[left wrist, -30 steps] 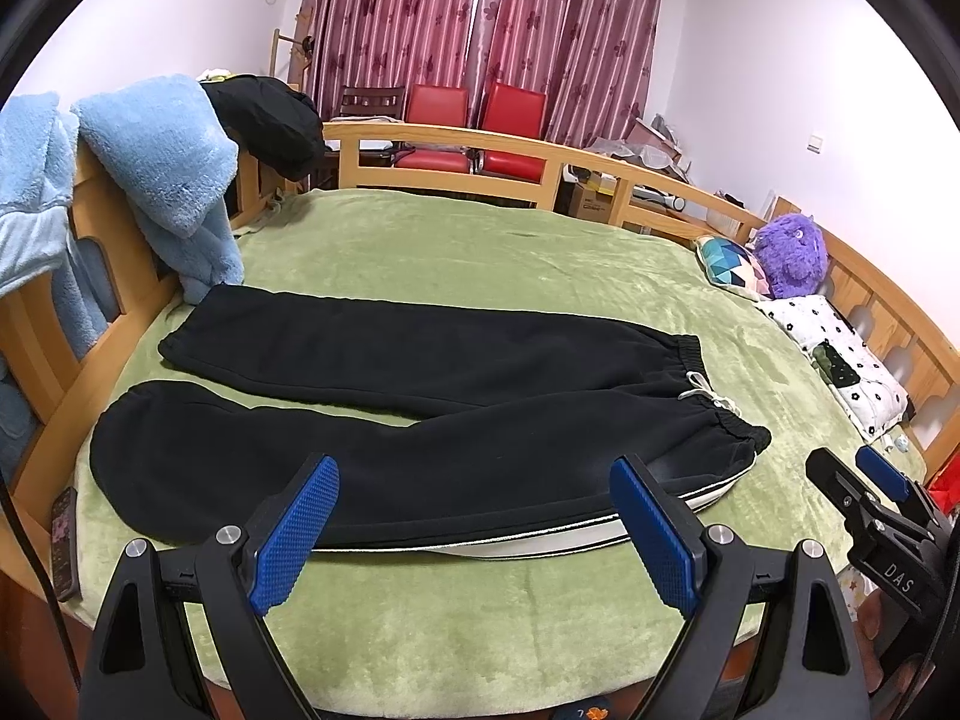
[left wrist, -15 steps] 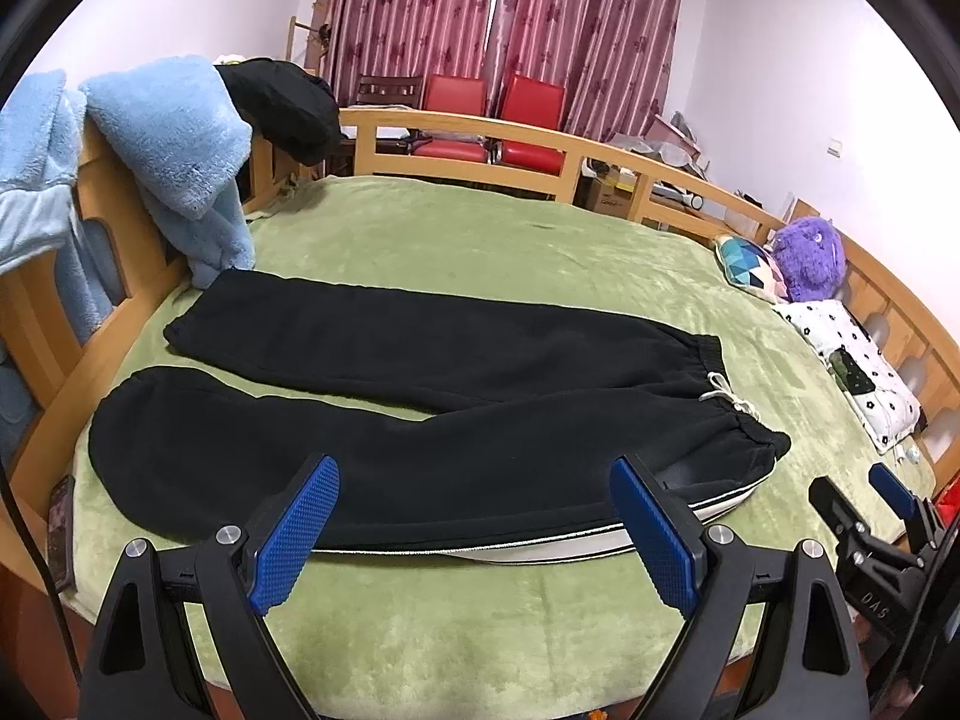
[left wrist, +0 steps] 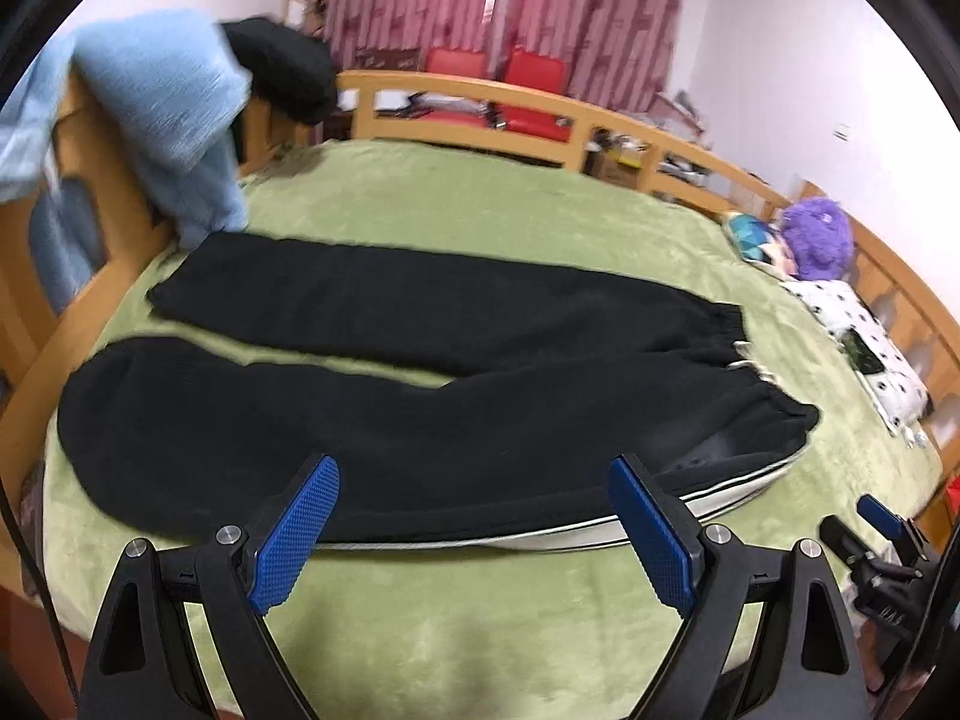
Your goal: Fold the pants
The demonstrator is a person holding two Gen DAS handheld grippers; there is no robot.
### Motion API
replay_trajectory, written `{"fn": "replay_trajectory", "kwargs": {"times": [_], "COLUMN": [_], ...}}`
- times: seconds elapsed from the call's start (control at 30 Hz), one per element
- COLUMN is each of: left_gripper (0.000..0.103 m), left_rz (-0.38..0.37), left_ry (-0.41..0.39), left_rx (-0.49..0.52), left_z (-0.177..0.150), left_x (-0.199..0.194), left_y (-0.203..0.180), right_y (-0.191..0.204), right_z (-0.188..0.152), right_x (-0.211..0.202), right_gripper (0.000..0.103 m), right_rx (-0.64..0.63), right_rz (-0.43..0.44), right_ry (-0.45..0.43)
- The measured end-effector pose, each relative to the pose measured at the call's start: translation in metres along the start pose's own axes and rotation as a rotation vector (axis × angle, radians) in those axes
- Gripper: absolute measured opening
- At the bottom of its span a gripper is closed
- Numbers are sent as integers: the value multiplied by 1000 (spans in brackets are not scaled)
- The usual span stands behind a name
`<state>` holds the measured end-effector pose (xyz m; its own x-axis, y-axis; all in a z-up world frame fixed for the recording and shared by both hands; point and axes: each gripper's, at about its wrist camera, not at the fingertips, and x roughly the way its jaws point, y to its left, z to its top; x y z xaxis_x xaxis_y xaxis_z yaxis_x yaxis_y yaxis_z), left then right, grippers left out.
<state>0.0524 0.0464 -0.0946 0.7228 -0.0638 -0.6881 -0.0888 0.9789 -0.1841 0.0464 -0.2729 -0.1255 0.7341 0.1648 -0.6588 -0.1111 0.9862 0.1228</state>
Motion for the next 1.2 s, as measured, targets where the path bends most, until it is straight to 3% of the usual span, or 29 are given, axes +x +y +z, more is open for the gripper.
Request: {"fn": "replay_trajectory", "kwargs": {"times": [0.13, 0.27, 0.37, 0.43, 0.53, 0.73, 0.97, 1.13, 1.17, 1.2], "left_gripper": [91, 90, 89, 87, 87, 87, 87, 87, 85, 76], "left_rz": [-23, -24, -24, -35, -19, 34, 0, 60, 81, 92], "left_ry": [57, 98, 112, 131, 138, 146, 131, 147, 155, 159], "left_rx": [-104, -172, -231, -286, -325, -424, -579, -558, -550, -546], "left_z": [-14, -33, -50, -61, -67, -70, -70, -55, -52, -49], "left_x": [20, 35, 43, 49, 54, 73, 99, 118, 123, 125], "left_y": [43, 83, 109, 129, 150, 188, 232, 230, 229, 226], "right_y": [-9, -26, -48, -66, -86, -116, -148, -151, -150, -149], "right_z": [-7, -14, -20, -24, -28, -26, -9, -3, -3, -5], "right_x": [21, 43, 59, 73, 87, 99, 124, 152, 158, 164], "right_gripper": [97, 85, 79, 79, 67, 67, 72, 72, 72, 69], "right_rx": [39, 104, 214, 302, 382, 467, 576, 597, 601, 602], "right_rz": [-4, -14, -52, -15, 9, 9, 26, 50, 68, 82], "right_ry": [25, 52, 51, 97, 139, 117, 101, 141, 147, 160]}}
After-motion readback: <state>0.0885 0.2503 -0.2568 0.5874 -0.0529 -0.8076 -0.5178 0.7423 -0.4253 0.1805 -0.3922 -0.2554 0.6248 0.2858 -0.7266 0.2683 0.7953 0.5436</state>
